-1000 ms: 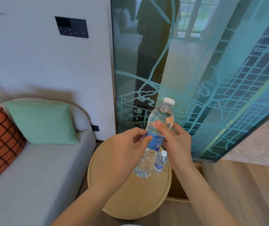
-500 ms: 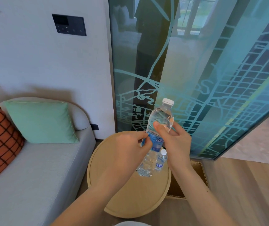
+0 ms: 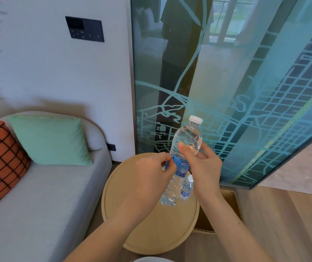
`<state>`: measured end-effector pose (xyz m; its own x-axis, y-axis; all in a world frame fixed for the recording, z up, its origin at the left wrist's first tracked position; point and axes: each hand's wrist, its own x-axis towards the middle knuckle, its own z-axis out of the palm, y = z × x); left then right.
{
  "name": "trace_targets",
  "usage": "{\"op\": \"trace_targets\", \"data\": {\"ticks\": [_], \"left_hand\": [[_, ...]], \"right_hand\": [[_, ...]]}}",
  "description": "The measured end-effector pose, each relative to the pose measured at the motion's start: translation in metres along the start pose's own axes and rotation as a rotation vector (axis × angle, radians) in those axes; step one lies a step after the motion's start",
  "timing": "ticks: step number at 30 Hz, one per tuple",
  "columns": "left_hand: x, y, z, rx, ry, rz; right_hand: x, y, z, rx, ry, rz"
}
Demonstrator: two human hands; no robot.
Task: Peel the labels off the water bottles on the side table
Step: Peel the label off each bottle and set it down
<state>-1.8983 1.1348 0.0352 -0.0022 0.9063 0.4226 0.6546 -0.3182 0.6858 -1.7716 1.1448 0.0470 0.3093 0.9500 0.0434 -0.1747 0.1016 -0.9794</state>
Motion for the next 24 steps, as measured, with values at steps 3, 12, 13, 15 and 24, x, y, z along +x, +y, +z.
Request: {"op": "trace_targets", "data": {"ticks": [3,12,13,15,24], "left_hand": [[0.001,0.001,0.002,0.016,0.047,0.015],[0.007,-0.015,-0.002,-0.139,-0.076,-0.116],[0.008,-0.015,-0.003,-0.177,-0.109,-0.139],[0.009,-0.013,-0.005,-0.256,-0.125,-0.169],[0.014,-0.003,-0.008,-0.336,-0.111,-0.217]], "right_hand": [[0.000,0.000,0.001,-0.003,0.000,-0.005],[0.004,-0.001,-0.005,-0.004,-0.013,0.039],[0.004,-0.001,-0.007,-0.008,-0.014,0.043],[0.006,-0.002,-0.008,0.000,-0.018,0.051],[0.006,-0.010,-0.011,0.002,-0.050,0.047]]}}
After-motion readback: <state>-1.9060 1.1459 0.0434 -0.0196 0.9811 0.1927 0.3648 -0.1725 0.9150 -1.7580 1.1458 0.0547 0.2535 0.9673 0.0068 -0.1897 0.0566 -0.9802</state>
